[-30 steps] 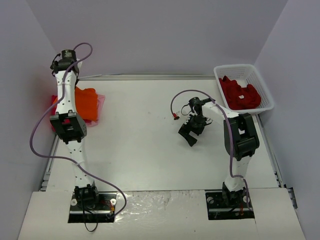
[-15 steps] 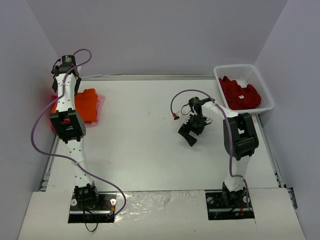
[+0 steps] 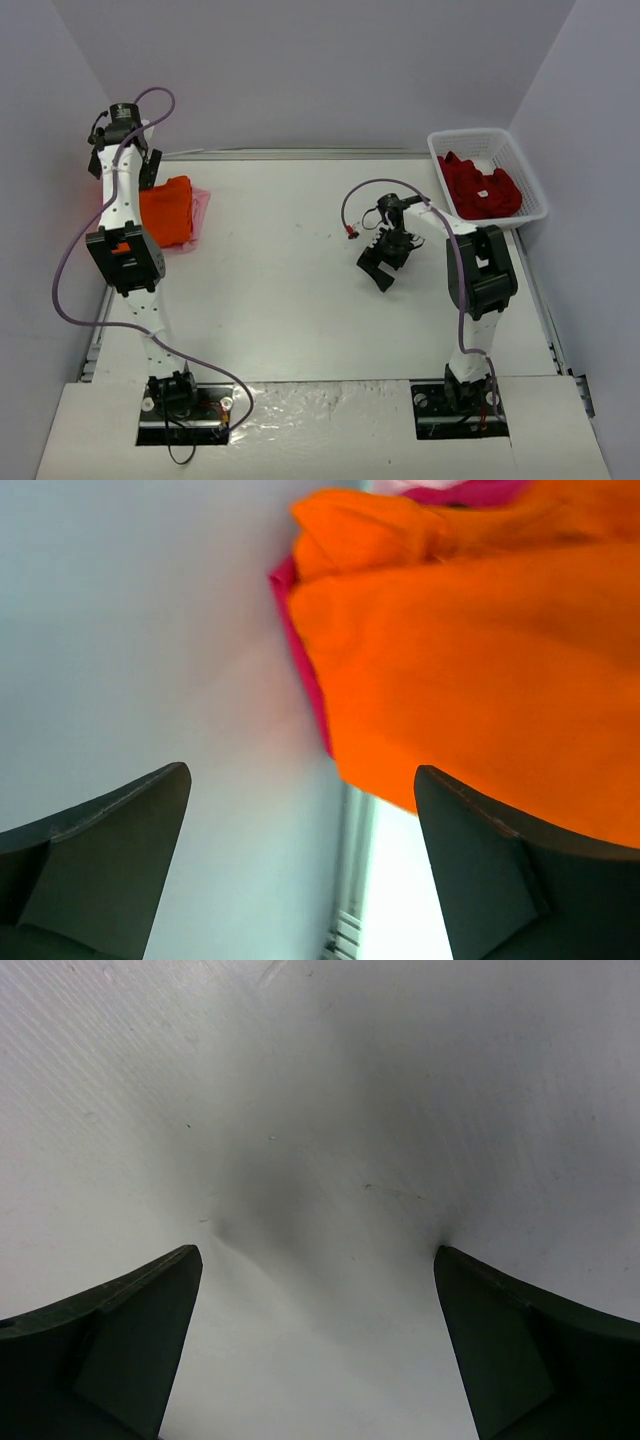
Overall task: Fold and stack the t-shirts
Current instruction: Put the neatly folded tshirt into the corner of the board with the left arm
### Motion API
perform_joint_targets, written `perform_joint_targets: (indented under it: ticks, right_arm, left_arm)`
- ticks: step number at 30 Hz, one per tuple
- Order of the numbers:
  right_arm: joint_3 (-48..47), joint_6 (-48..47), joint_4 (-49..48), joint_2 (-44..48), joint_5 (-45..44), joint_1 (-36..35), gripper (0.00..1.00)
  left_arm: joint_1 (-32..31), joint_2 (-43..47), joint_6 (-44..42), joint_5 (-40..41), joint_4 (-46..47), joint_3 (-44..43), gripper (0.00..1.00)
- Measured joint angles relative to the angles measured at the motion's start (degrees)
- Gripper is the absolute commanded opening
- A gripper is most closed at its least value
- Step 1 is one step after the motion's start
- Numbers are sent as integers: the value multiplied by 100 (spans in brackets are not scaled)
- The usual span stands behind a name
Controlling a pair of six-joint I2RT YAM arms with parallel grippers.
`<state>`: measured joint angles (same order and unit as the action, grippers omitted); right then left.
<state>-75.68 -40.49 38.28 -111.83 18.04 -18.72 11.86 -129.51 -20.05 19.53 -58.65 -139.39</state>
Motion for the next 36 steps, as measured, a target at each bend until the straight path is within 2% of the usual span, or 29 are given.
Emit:
perform_joint_targets:
  ticks: [2,7,11,16,21,24,29,36]
  right_arm:
    - [22,2,-22,35,0,4,100]
    - [39,70,-92,144,105,140,100]
    - [-9,188,-107,614,236,229,100]
    - [-173,444,-278,1665,146,236,100]
    - [-149,949,-645,2752,-142,273,100]
    - [-28,1349,-1021,3386,-334,431,100]
    - [487,1823,-1580,4120,-442,1088,100]
    - [946,2221,-1971,4162,299,2323,100]
  left_arm:
    - [0,614,136,-455,7,601,94]
    - [-44,2791,603,-1845,444,2898,94]
    - [-328,4096,850,-2420,997,4223,94]
    - [-890,5106,1023,-2594,1882,5788,94]
    - [-986,5615,1228,-2833,2813,7130,94]
    - [-986,5842,1305,-2889,3108,7659,94]
    - [-962,6199,1338,-3104,3504,8059,94]
    - [-793,6417,1346,-3368,3724,8102,94]
